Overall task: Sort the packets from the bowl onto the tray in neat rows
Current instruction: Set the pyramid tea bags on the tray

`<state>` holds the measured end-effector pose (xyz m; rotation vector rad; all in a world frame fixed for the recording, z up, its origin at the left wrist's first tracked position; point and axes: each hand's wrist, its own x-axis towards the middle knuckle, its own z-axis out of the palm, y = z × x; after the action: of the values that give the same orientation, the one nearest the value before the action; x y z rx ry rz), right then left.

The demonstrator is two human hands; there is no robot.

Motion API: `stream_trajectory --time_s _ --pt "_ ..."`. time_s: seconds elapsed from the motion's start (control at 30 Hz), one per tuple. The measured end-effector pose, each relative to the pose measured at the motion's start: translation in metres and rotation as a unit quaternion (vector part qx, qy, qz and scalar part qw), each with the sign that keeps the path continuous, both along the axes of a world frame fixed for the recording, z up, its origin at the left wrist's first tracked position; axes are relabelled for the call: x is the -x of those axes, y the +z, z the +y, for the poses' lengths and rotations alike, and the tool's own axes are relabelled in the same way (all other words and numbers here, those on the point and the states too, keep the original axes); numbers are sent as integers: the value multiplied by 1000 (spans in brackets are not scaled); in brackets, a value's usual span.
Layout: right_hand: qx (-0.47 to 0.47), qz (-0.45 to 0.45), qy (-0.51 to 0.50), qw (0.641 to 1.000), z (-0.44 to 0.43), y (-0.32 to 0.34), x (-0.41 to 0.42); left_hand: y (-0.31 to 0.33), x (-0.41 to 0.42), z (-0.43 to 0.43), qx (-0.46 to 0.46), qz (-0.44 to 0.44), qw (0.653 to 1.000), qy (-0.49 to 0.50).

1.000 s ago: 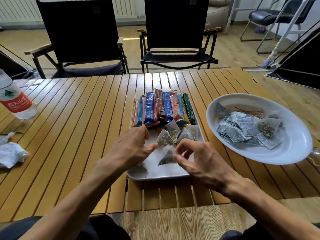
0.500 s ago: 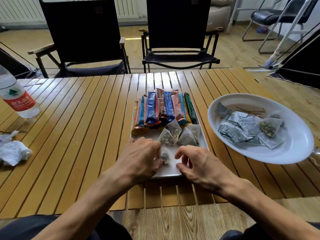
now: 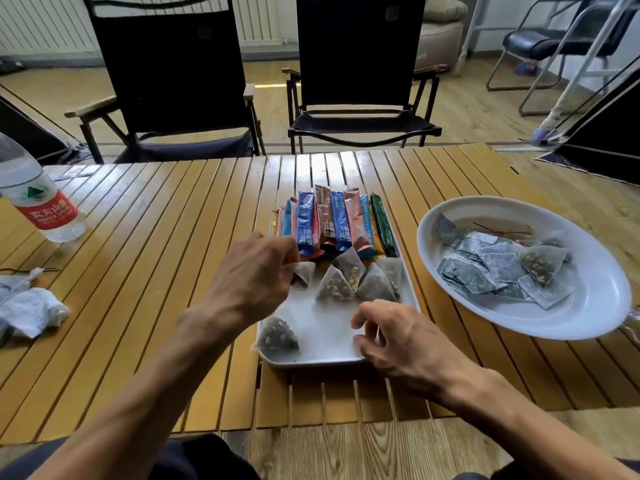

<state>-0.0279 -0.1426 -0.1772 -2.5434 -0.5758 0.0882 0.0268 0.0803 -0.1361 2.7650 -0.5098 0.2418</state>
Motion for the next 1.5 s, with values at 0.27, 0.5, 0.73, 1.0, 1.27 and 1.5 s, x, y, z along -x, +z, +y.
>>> stream_trajectory --time_s 0.27,0.5,0.73,1.0,1.27,1.5 --pt "-3 2 2 1000 -4 0 -1 -25 -17 -14 34 35 998 -29" --pt "8 -3 14 1000 0 -2 -1 -27 -15 -12 75 57 995 -23" --pt "7 -5 10 1000 -1 2 0 4 5 13 108 87 990 -8" --pt "11 -16 10 1000 3 1 1 -7 32 12 -138 238 961 2" --pt "9 -6 12 1000 3 2 6 -8 26 7 -14 62 998 23" --pt "4 -1 15 1000 5 2 6 -26 28 0 -26 57 997 40"
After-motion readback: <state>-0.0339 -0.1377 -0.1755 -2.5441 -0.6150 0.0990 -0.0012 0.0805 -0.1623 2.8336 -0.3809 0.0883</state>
